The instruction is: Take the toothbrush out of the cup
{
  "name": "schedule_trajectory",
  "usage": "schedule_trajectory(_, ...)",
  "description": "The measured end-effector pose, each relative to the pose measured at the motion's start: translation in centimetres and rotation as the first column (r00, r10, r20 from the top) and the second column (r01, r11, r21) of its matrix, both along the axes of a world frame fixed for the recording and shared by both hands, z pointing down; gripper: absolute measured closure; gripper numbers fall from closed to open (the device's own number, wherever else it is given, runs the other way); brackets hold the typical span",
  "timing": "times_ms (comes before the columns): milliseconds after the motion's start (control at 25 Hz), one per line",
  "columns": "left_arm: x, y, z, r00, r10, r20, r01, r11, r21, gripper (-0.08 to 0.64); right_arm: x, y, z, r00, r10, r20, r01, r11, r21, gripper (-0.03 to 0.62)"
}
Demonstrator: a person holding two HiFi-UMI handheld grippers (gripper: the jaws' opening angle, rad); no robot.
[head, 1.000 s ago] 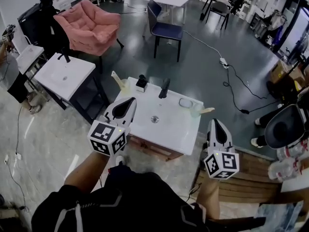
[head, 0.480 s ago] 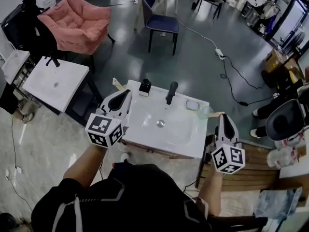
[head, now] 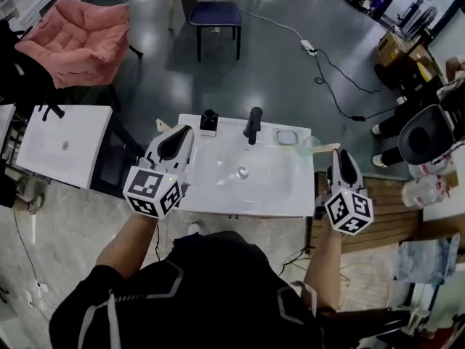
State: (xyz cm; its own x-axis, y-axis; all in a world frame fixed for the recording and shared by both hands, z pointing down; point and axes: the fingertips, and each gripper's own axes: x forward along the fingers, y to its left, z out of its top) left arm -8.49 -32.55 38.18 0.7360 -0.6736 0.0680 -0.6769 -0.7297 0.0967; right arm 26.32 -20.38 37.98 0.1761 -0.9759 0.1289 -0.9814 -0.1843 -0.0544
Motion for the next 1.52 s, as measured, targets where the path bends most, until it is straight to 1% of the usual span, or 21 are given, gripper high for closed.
schedule_trajectory(120, 0.0, -0.4, 0.3, 0.998, 0.055, -0.008, -0.055, 0.998, -0.012, 0.561, 0.6, -0.5, 1.9, 0.999, 0.037, 0.026, -0.036, 0.999, -0.038, 0.458)
schedule_trajectory(200, -0.2, -0.9, 1.1, 0.999, 0.055, 0.001, -0.054, 0.998, -0.038, 0.561, 1.3, -0.6, 3.5, 0.997, 0.066, 0.035, -0.064, 0.996, -0.068, 0.442)
schedule_trajectory(280, -0.4, -1.2, 2.0, 0.999, 0.037, 0.009, -0.037, 0.997, -0.062, 0.561, 2.5, -0.7, 5.1, 0.994, 0.104, 0.040, -0.101, 0.992, -0.081, 0.417)
schedule_trajectory(400, -0.6, -1.5, 2.9, 0.999, -0.003, 0.036, 0.005, 0.997, -0.074, 0.561, 4.7, -1.2, 7.3, 0.986, 0.167, 0.027, -0.164, 0.983, -0.078, 0.415)
schedule_trajectory(480, -0.5, -1.6, 3.3, 0.998, -0.030, 0.050, 0.034, 0.996, -0.082, 0.561, 6.4, -1.7, 9.0, 0.981, 0.193, 0.037, -0.188, 0.977, -0.097, 0.399)
schedule_trajectory(640, -0.2, -1.1, 3.2, 0.996, -0.079, 0.048, 0.082, 0.993, -0.082, 0.561, 9.3, -1.8, 12.9, 0.970, 0.235, 0.063, -0.224, 0.963, -0.148, 0.357)
schedule_trajectory(760, 0.4, -0.6, 3.4, 0.991, -0.122, 0.051, 0.126, 0.987, -0.095, 0.561, 10.8, -2.1, 15.3, 0.970, 0.227, 0.085, -0.210, 0.962, -0.176, 0.339)
schedule_trajectory(840, 0.9, 0.0, 3.5, 0.988, -0.141, 0.063, 0.147, 0.984, -0.097, 0.561, 12.0, -2.4, 16.9, 0.961, 0.240, 0.138, -0.213, 0.960, -0.185, 0.324)
schedule_trajectory(920, 1.2, 0.8, 3.4, 0.984, -0.158, 0.084, 0.165, 0.983, -0.082, 0.561, 12.8, -3.1, 18.5, 0.948, 0.245, 0.203, -0.206, 0.959, -0.196, 0.299)
schedule_trajectory(1000, 1.5, 1.5, 3.5, 0.979, -0.177, 0.098, 0.185, 0.980, -0.076, 0.561, 13.3, -3.9, 20.1, 0.946, 0.228, 0.232, -0.179, 0.960, -0.214, 0.282)
schedule_trajectory(1160, 2.2, 2.7, 4.0, 0.968, -0.223, 0.117, 0.234, 0.968, -0.090, 0.561, 14.2, -5.5, 21.7, 0.955, 0.185, 0.230, -0.131, 0.964, -0.232, 0.279)
schedule_trajectory(1280, 2.2, 3.7, 4.4, 0.958, -0.249, 0.143, 0.263, 0.961, -0.090, 0.561, 14.2, -6.7, 23.0, 0.955, 0.169, 0.245, -0.109, 0.965, -0.239, 0.281)
schedule_trajectory(1360, 2.0, 4.5, 4.6, 0.952, -0.262, 0.156, 0.278, 0.956, -0.093, 0.561, 14.2, -7.3, 23.8, 0.955, 0.160, 0.249, -0.098, 0.964, -0.246, 0.290)
schedule_trajectory(1480, 1.8, 5.4, 4.9, 0.944, -0.284, 0.168, 0.303, 0.947, -0.101, 0.561, 14.4, -8.1, 24.2, 0.959, 0.155, 0.236, -0.094, 0.964, -0.251, 0.335)
schedule_trajectory(1520, 1.6, 5.6, 5.1, 0.940, -0.295, 0.172, 0.315, 0.944, -0.104, 0.561, 14.4, -8.4, 24.3, 0.961, 0.153, 0.228, -0.093, 0.963, -0.253, 0.339)
